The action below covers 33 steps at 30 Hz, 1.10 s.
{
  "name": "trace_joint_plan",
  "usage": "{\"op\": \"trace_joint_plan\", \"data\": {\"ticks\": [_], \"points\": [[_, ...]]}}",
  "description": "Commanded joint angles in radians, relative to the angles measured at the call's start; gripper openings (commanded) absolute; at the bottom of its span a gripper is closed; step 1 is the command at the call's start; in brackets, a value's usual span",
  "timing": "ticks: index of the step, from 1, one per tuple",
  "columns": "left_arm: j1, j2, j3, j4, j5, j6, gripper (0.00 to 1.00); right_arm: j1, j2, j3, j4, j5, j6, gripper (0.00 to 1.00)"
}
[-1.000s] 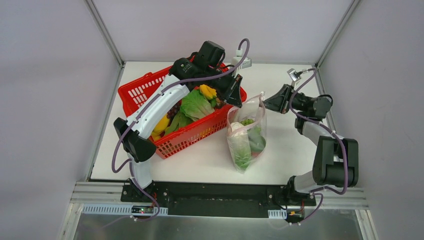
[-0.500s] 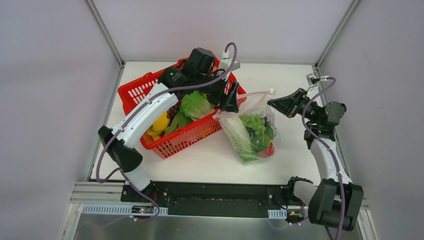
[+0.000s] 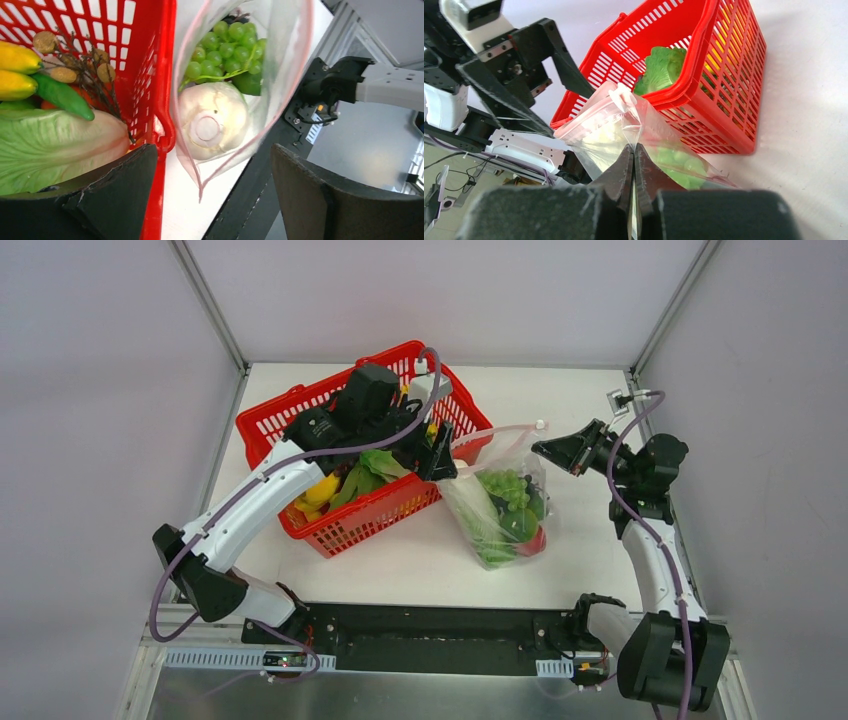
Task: Place the food in the zip-top bag and seal the zipper
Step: Adjust the zipper food storage bag at the center of the board, then move the bin to the center of the board.
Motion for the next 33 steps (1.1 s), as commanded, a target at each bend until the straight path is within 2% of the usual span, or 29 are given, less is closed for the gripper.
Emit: {"op": "trace_joint_plan", "data": {"ticks": [1, 6, 7, 8, 11, 13, 14, 17, 20, 23, 29, 31, 33], "points": [[-0.002, -0.042, -0.087, 0.122, -0.054, -0.023, 0.85, 0.017, -0.051, 0.068, 0.024, 0.000, -0.021, 0.00], [-0.013, -0.065, -0.184, 0.202, -0.063, -0.011, 0.83, 0.038, -0.054, 0.058, -0.020, 0.000, -0.021, 0.00], [-0.013, -0.069, -0.195, 0.212, -0.061, -0.007, 0.80, 0.043, -0.054, 0.058, -0.030, 0.000, -0.021, 0.00], [-0.013, -0.072, -0.204, 0.219, -0.056, -0.004, 0.77, 0.045, -0.053, 0.060, -0.040, 0.065, -0.233, 0.00], [-0.013, -0.092, -0.217, 0.236, -0.026, -0.007, 0.68, 0.050, -0.042, 0.075, -0.072, 0.090, -0.273, 0.00], [-0.013, -0.120, -0.243, 0.266, -0.032, -0.018, 0.57, 0.051, -0.033, 0.089, -0.101, 0.090, -0.291, 0.00], [-0.013, -0.133, -0.252, 0.274, -0.034, -0.019, 0.58, 0.052, -0.030, 0.092, -0.109, 0.094, -0.295, 0.00], [-0.013, -0.145, -0.252, 0.257, -0.009, -0.012, 0.72, 0.053, -0.021, 0.095, -0.114, 0.096, -0.300, 0.00], [-0.014, -0.127, -0.252, 0.236, 0.027, -0.007, 0.76, 0.056, -0.015, 0.102, -0.114, 0.092, -0.300, 0.00], [-0.016, -0.112, -0.254, 0.228, 0.020, -0.005, 0.67, 0.062, -0.007, 0.112, -0.118, 0.076, -0.300, 0.00], [-0.016, -0.098, -0.253, 0.209, -0.021, 0.017, 0.63, 0.067, -0.004, 0.107, -0.120, 0.037, -0.298, 0.02], [-0.016, -0.090, -0.245, 0.198, -0.014, 0.022, 0.59, 0.069, -0.001, 0.107, -0.123, 0.029, -0.297, 0.02], [-0.017, -0.085, -0.244, 0.189, -0.010, 0.025, 0.49, 0.069, 0.003, 0.116, -0.128, 0.019, -0.295, 0.03]]}}
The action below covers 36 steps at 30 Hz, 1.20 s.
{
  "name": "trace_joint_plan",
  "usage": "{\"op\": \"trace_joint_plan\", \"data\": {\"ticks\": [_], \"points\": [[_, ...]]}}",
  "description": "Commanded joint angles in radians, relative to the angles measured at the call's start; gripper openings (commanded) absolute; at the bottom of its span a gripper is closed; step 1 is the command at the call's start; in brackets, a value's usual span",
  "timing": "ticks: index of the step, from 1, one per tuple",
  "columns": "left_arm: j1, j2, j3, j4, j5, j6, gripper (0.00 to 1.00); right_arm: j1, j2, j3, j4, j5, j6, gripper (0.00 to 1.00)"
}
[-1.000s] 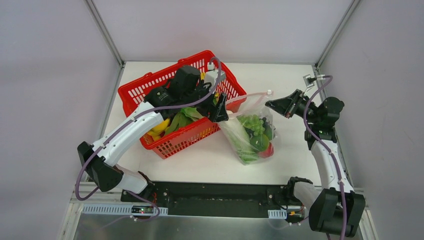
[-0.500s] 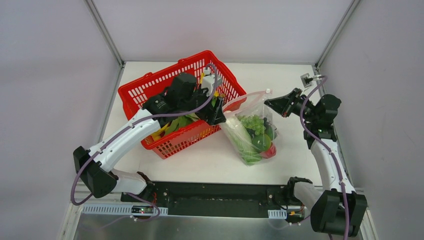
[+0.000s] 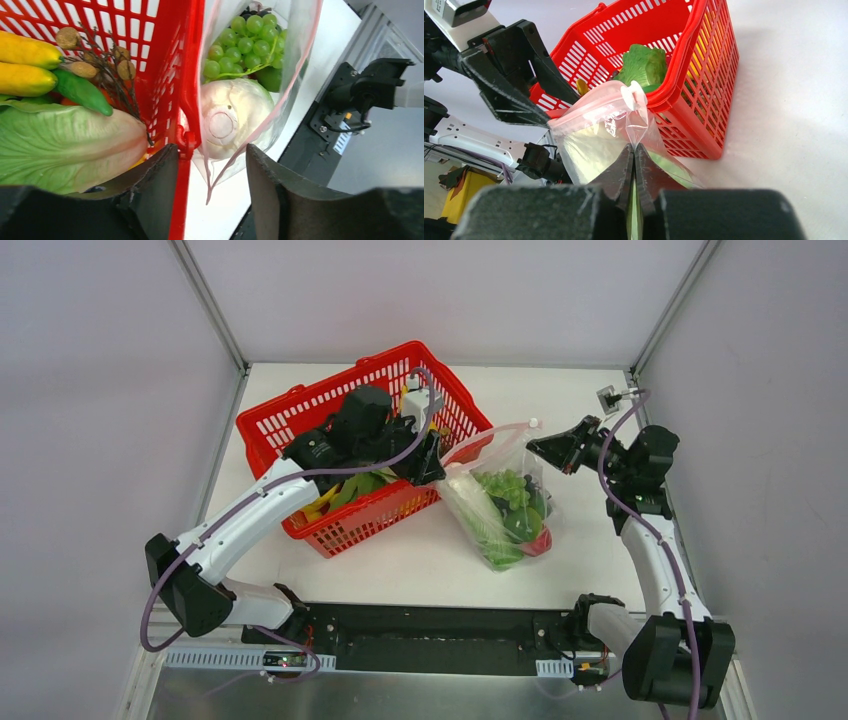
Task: Place the food in the zip-top bag and seal the zipper
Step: Move the bin to the center of the board.
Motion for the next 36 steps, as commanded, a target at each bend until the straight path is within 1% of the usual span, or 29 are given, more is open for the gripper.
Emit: {"op": "trace_joint_plan", "data": {"ticks": [1, 6, 8, 10, 11, 12, 13, 14, 15, 16, 17, 18, 24, 27, 30, 32, 34, 36], "points": [[-0.015, 0.015, 0.008, -0.018, 0.042, 0.012, 0.46, 0.008, 0.006, 0.068, 0.031, -0.051, -0.013, 0.03], [-0.016, 0.024, 0.009, -0.035, 0.052, 0.024, 0.40, 0.008, 0.003, 0.072, 0.016, -0.055, -0.026, 0.06], [-0.016, 0.030, 0.013, -0.043, 0.075, 0.029, 0.29, 0.008, 0.009, 0.076, -0.002, -0.055, -0.038, 0.06], [-0.015, 0.037, 0.016, -0.051, 0.082, 0.035, 0.25, 0.008, 0.014, 0.081, -0.010, -0.058, -0.039, 0.07], [-0.015, 0.038, 0.016, -0.053, 0.087, 0.038, 0.22, 0.008, 0.016, 0.082, -0.009, -0.063, -0.042, 0.07], [-0.016, 0.040, 0.018, -0.057, 0.095, 0.042, 0.21, 0.008, 0.017, 0.084, -0.009, -0.068, -0.043, 0.07], [-0.015, 0.043, 0.022, -0.060, 0.100, 0.045, 0.25, 0.008, 0.020, 0.086, -0.010, -0.073, -0.043, 0.06], [-0.015, 0.041, 0.026, -0.066, 0.098, 0.044, 0.35, 0.008, 0.023, 0.088, -0.010, -0.082, -0.043, 0.04], [-0.015, 0.038, 0.027, -0.063, 0.096, 0.041, 0.49, 0.008, 0.026, 0.092, -0.010, -0.086, -0.039, 0.02], [-0.015, 0.031, 0.027, -0.059, 0.093, 0.036, 0.59, 0.008, 0.025, 0.097, -0.011, -0.088, -0.029, 0.00], [-0.015, 0.024, 0.027, -0.052, 0.088, 0.030, 0.65, 0.008, 0.021, 0.102, -0.011, -0.097, -0.021, 0.00], [-0.015, 0.014, 0.026, -0.046, 0.083, 0.027, 0.70, 0.009, 0.013, 0.102, -0.003, -0.108, -0.017, 0.00], [-0.016, -0.073, 0.021, -0.010, 0.076, 0.007, 0.84, 0.014, -0.057, 0.100, 0.004, -0.095, 0.005, 0.00], [-0.016, -0.131, -0.005, -0.004, 0.055, -0.017, 0.88, 0.014, -0.102, 0.077, 0.003, -0.039, 0.011, 0.00], [-0.016, -0.211, -0.091, 0.056, 0.053, -0.088, 0.93, 0.015, -0.152, 0.047, 0.003, -0.005, 0.013, 0.00], [-0.019, -0.274, -0.151, 0.101, 0.065, -0.136, 0.99, 0.016, -0.178, 0.040, -0.010, 0.044, 0.015, 0.00], [-0.020, -0.344, -0.205, 0.122, 0.067, -0.165, 0.99, 0.016, -0.190, 0.041, -0.024, 0.058, 0.010, 0.00], [-0.027, -0.383, -0.240, 0.107, 0.066, -0.181, 0.99, 0.016, -0.198, 0.046, -0.040, 0.065, 0.010, 0.00]]}}
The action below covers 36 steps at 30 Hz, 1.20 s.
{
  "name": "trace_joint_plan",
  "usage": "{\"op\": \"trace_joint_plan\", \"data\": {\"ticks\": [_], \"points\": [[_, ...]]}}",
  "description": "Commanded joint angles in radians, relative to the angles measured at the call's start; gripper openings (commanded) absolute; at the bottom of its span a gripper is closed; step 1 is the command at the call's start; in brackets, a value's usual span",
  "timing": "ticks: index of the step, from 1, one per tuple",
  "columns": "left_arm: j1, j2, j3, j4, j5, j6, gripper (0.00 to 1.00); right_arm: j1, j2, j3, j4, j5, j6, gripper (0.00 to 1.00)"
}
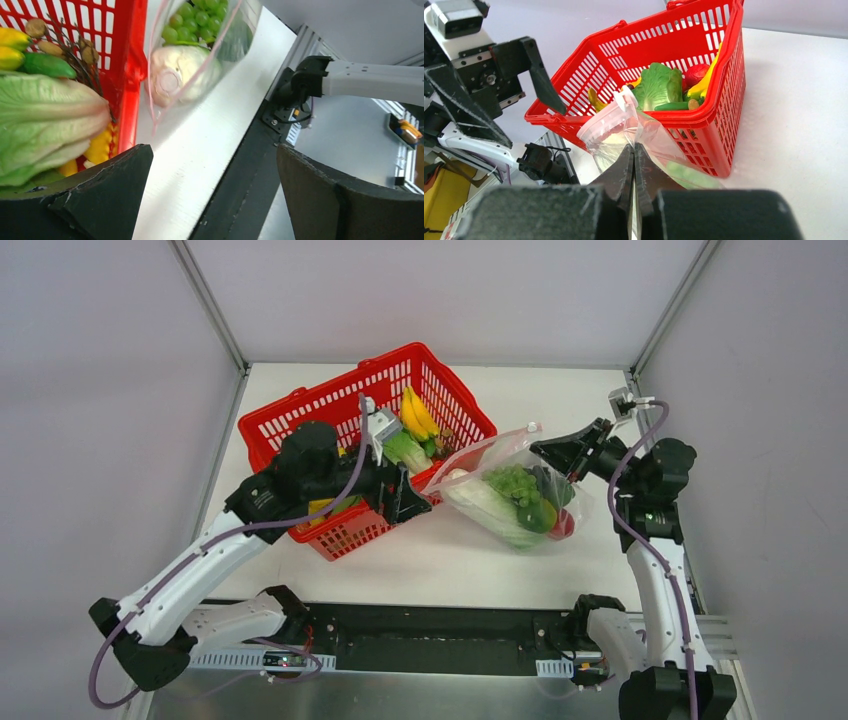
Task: Place the food in the zip-top bag and seal the zipper
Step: Move the bin to the center of the board.
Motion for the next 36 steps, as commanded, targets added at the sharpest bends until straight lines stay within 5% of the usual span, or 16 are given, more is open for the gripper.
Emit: {"op": "trace_joint_plan", "data": {"ticks": [1, 8, 16, 22, 29, 36], "points": [[-0.027, -0.090, -0.089, 0.051, 0.022, -0.086, 0.99, 0.004, -0.035, 0.020, 0.022, 0.054, 0.006, 0.00], [-0.189, -0.119, -0.221, 0.033, -0.197, -0.078, 0.99, 0.004, -0.080, 0.062, -0.065, 0.085, -0.007, 0.00], [-0.171, -0.089, -0.343, 0.152, -0.436, -0.042, 0.99, 0.005, -0.122, 0.112, -0.164, 0.196, -0.025, 0.00], [-0.054, 0.007, -0.277, 0.184, -0.383, -0.004, 0.99, 0.014, -0.140, 0.093, -0.176, 0.220, 0.027, 0.00], [0.115, 0.042, -0.212, 0.253, -0.148, -0.041, 0.99, 0.030, -0.149, 0.081, -0.211, 0.174, 0.062, 0.00], [0.065, -0.069, -0.125, 0.258, -0.029, -0.045, 0.99, 0.044, -0.139, 0.135, -0.222, 0.017, 0.112, 0.00]]}}
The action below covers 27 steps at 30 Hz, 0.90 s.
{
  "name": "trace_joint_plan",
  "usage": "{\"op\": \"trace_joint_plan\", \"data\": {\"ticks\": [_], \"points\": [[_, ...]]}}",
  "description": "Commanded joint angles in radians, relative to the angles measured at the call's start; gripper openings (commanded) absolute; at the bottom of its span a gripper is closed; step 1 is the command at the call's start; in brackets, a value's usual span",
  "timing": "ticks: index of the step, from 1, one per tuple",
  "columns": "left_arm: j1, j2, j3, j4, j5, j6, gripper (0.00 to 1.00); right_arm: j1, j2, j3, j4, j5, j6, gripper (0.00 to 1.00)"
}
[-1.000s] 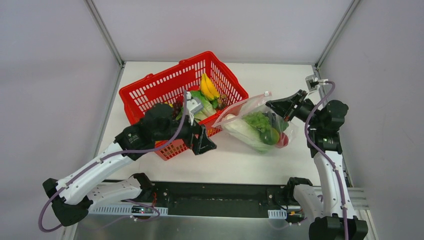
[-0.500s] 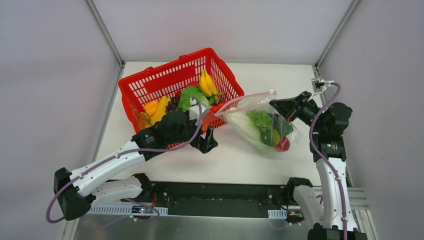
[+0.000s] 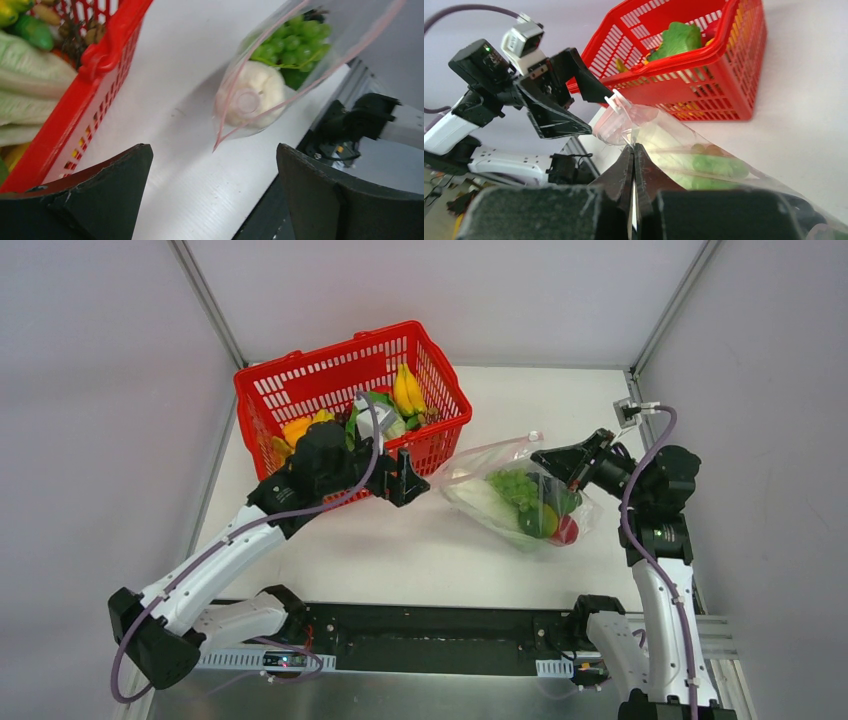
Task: Place the food in the zip-top bag and seal the zipper
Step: Move the bin to the center of the board, then zip the zipper food storage bag at the center of the board.
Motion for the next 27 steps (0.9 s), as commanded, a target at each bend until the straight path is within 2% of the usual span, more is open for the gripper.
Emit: {"op": "trace_joint_plan", "data": {"ticks": [1, 5, 11, 13, 17, 20, 23, 24, 27], "points": [[-0.046, -0.097, 0.094, 0.068, 0.113, -0.003, 0.99, 0.021, -0.017, 0.093, 0.060, -0.124, 0.067, 0.00], [-0.140, -0.045, 0.202, -0.002, 0.070, 0.052, 0.99, 0.036, -0.025, 0.102, 0.010, -0.168, 0.059, 0.00], [-0.236, 0.132, 0.330, 0.037, 0.071, 0.038, 0.99, 0.091, -0.013, 0.101, -0.018, -0.201, 0.025, 0.00], [-0.249, 0.184, 0.362, 0.061, 0.109, 0.018, 0.99, 0.105, -0.004, 0.107, -0.034, -0.201, 0.005, 0.00], [-0.273, 0.268, 0.416, 0.054, 0.100, 0.021, 0.99, 0.139, 0.018, 0.111, -0.047, -0.189, -0.028, 0.00], [-0.276, 0.284, 0.423, 0.045, 0.065, 0.042, 0.99, 0.158, 0.025, 0.115, -0.106, -0.173, -0.066, 0.00], [-0.278, 0.297, 0.432, 0.053, 0.113, 0.040, 0.98, 0.171, 0.032, 0.121, -0.131, -0.153, -0.092, 0.00], [-0.284, 0.303, 0.438, 0.040, 0.125, 0.046, 0.94, 0.173, 0.034, 0.123, -0.141, -0.140, -0.098, 0.00], [-0.293, 0.307, 0.437, 0.007, 0.136, 0.060, 0.69, 0.179, 0.038, 0.124, -0.142, -0.132, -0.107, 0.00]]}}
